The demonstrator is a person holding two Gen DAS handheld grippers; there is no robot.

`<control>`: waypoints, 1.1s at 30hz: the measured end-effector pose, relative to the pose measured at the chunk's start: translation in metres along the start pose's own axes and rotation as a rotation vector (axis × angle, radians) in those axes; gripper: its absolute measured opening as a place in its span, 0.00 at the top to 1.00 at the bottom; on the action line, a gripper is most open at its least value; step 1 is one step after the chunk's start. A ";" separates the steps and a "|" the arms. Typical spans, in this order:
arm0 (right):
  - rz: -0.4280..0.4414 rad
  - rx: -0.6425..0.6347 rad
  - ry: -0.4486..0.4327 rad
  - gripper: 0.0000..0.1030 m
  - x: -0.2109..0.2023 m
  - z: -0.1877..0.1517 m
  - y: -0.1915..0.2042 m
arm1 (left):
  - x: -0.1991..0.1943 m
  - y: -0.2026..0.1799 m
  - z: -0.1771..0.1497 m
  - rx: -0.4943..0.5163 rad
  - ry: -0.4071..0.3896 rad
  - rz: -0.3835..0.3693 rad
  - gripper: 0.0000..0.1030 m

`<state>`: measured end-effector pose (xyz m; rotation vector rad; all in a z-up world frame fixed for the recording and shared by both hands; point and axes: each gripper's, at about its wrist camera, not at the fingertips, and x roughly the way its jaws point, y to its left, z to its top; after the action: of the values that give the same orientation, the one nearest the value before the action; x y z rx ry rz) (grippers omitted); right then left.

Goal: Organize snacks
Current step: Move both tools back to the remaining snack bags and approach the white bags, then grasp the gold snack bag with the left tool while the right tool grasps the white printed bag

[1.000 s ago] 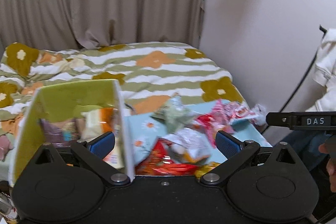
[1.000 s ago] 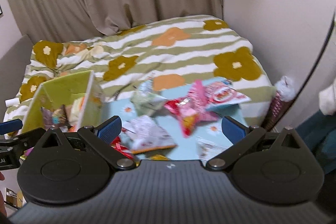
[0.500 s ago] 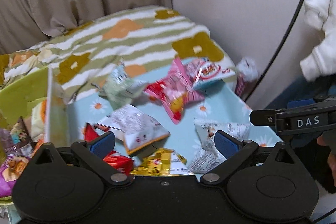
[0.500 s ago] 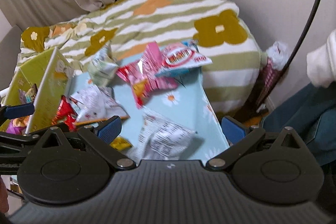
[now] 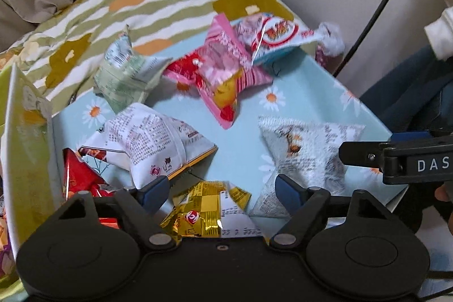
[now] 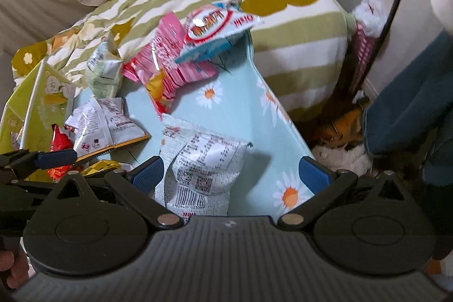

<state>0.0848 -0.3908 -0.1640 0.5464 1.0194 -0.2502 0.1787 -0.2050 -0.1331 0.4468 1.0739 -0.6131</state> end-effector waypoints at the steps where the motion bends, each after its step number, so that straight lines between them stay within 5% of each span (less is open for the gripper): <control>1: -0.007 0.003 0.004 0.00 0.003 -0.001 0.001 | 0.003 0.001 -0.001 0.005 0.010 0.001 0.21; 17: -0.020 0.048 0.044 0.00 0.028 -0.012 0.011 | 0.030 0.012 -0.015 0.003 0.080 -0.025 0.31; 24: -0.030 0.043 0.033 0.00 0.032 -0.008 0.014 | 0.046 0.019 -0.020 -0.076 0.111 -0.072 0.42; 33: -0.027 0.025 0.035 0.00 0.037 -0.003 0.021 | 0.037 0.023 -0.025 -0.122 0.051 -0.095 0.47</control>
<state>0.1109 -0.3696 -0.1909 0.5612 1.0599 -0.2784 0.1899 -0.1813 -0.1760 0.3079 1.1793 -0.6192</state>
